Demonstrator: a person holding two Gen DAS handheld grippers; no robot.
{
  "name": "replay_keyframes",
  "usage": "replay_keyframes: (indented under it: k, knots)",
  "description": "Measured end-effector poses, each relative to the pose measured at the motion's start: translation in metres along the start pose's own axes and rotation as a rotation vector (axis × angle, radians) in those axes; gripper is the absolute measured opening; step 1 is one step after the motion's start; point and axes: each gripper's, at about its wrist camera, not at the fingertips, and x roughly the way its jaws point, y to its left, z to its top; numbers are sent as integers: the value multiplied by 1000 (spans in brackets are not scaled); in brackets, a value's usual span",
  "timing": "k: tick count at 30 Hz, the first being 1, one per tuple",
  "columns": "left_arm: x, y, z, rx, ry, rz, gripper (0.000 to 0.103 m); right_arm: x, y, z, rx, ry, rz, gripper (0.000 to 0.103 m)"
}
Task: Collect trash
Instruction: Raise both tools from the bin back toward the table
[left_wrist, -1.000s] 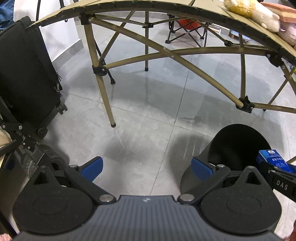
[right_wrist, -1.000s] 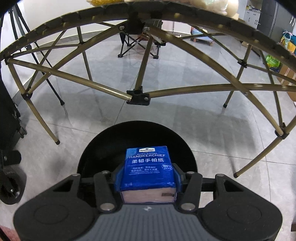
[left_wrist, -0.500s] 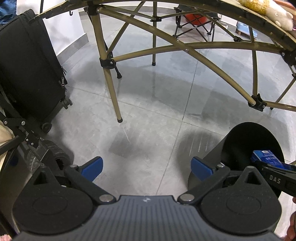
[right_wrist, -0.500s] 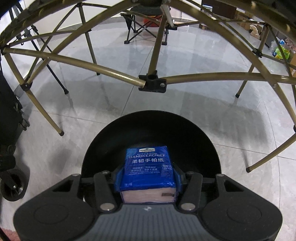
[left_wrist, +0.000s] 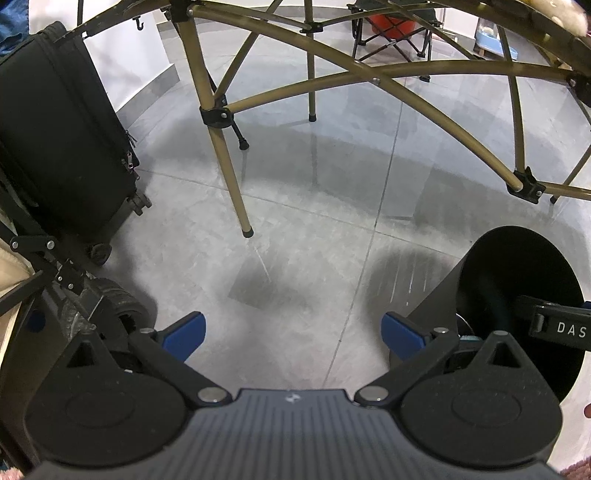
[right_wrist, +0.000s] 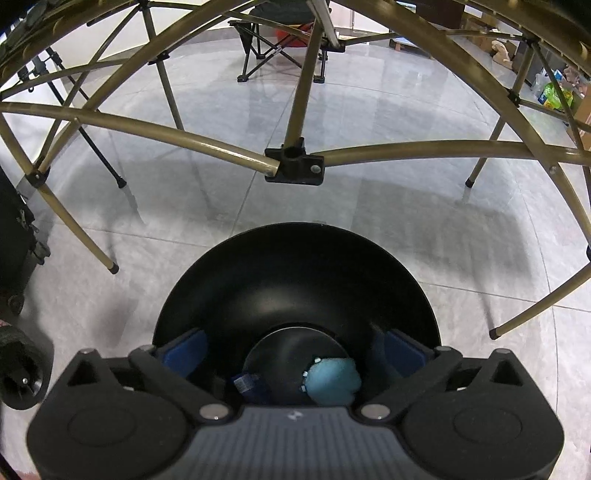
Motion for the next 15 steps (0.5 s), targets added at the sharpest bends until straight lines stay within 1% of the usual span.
replay_keyframes:
  k: [9, 15]
  knots:
    - [-5, -6, -2, 16, -12, -14, 103, -13, -5, -3, 2, -22, -1, 103]
    - [-15, -10, -4, 26, -35, -34, 103, -26, -10, -8, 4, -42, 0, 103]
